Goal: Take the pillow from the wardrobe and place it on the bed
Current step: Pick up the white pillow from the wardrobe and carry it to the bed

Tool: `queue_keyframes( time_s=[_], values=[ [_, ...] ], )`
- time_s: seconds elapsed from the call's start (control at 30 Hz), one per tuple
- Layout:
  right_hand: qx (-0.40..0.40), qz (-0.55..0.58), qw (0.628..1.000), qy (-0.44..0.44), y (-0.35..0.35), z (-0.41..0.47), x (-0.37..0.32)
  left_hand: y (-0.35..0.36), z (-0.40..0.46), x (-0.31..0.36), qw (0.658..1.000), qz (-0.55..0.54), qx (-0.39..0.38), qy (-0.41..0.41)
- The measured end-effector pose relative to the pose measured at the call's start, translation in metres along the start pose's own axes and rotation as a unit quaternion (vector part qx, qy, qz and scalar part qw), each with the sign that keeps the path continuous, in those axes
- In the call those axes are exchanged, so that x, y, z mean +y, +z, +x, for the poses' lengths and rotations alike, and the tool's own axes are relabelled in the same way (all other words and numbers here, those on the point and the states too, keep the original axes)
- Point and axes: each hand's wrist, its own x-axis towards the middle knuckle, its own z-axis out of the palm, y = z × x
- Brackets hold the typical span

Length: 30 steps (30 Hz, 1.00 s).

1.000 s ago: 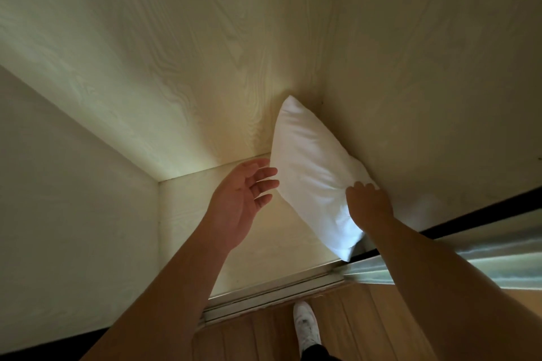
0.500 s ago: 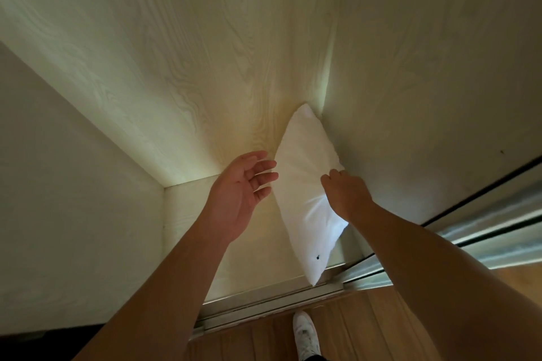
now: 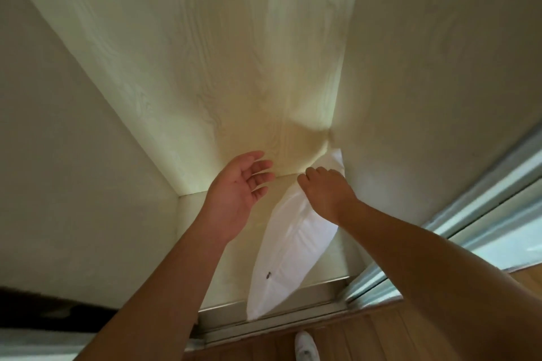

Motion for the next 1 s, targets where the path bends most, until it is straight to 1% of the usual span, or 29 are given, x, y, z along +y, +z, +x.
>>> queue_keyframes(
  time_s=[0.13,0.3,0.5,0.67,0.83,1.0],
  values=[
    [0.036,-0.007,0.999,-0.032,-0.028,-0.014,-0.024,-0.004,-0.029,0.010,1.000,0.005,0.005,0.020],
    [0.072,-0.026,0.996,-0.036,-0.064,-0.036,-0.048,-0.010,-0.067,0.026,0.999,0.004,0.019,0.044],
    [0.107,-0.020,0.994,-0.018,-0.093,-0.060,-0.077,-0.021,-0.111,0.026,0.998,0.017,-0.008,0.065],
    [0.133,-0.019,0.990,-0.042,-0.110,-0.075,-0.104,-0.031,-0.138,0.024,0.997,0.002,-0.007,0.075],
    [0.189,-0.005,0.979,-0.082,-0.125,-0.076,-0.114,-0.031,-0.160,0.023,0.995,-0.011,0.023,0.096],
    [0.222,0.009,0.965,-0.140,-0.136,-0.070,-0.109,-0.023,-0.174,0.029,0.989,-0.013,0.069,0.134]
  ],
)
